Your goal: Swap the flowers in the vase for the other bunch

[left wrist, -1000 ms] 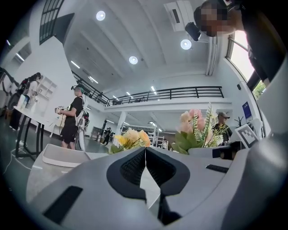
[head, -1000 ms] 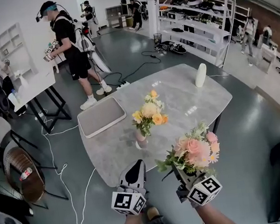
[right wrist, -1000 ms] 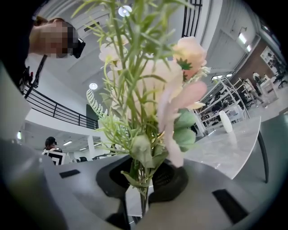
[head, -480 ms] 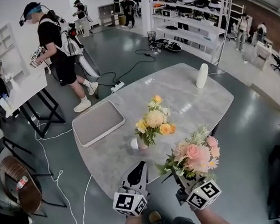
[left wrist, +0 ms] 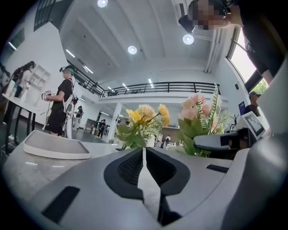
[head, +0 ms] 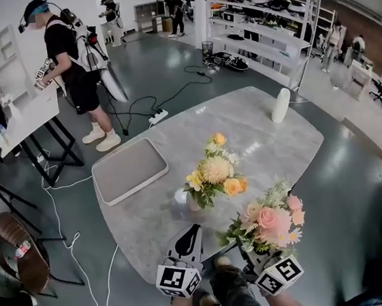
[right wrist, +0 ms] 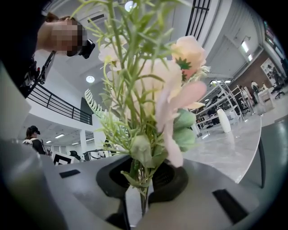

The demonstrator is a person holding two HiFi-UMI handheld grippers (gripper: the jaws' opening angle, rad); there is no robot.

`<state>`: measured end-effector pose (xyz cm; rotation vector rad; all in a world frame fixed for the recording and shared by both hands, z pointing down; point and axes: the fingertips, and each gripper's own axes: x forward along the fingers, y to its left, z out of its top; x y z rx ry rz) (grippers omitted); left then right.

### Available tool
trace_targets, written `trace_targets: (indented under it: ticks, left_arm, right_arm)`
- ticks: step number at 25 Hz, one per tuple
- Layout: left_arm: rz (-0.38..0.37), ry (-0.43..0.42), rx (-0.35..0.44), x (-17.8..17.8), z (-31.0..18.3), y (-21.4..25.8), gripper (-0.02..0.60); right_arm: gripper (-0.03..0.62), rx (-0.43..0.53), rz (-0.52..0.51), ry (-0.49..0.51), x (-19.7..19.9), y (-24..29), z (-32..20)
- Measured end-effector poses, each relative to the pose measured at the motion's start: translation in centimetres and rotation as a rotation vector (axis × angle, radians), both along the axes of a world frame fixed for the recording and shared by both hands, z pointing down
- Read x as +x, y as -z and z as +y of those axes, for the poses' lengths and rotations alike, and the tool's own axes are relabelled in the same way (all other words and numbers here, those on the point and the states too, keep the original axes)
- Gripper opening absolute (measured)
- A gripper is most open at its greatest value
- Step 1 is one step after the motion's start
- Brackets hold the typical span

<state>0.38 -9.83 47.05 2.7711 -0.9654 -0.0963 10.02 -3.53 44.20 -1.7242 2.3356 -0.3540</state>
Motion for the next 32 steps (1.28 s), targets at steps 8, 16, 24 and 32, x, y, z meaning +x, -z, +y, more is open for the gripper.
trace_targets:
  ticks: [8, 16, 24, 32]
  left_arm:
    - [-0.036, 0.057, -0.01, -0.1, -3.4, -2.7, 0.017]
    - [-0.074, 0.083, 0.019, 0.8, -6.1, -4.0, 0.081]
    - [-0.2, 0.103, 0.095, 2.1, -8.6, -4.1, 0.217]
    - [-0.286, 0.075, 0.148, 3.5, -9.3, -4.2, 0.268]
  right_arm:
    - [0.064, -0.01, 0.019, 0.04, 0.3, -1.6, -2.4]
    - [0.066, -0.007, 0.035, 0.056, 0.5, -2.4, -4.0]
    - [0.066, 0.015, 0.04, 0.066, 0.7, -1.5, -5.4]
    - [0.067, 0.023, 0.031, 0.08, 1.5, -1.1, -5.4]
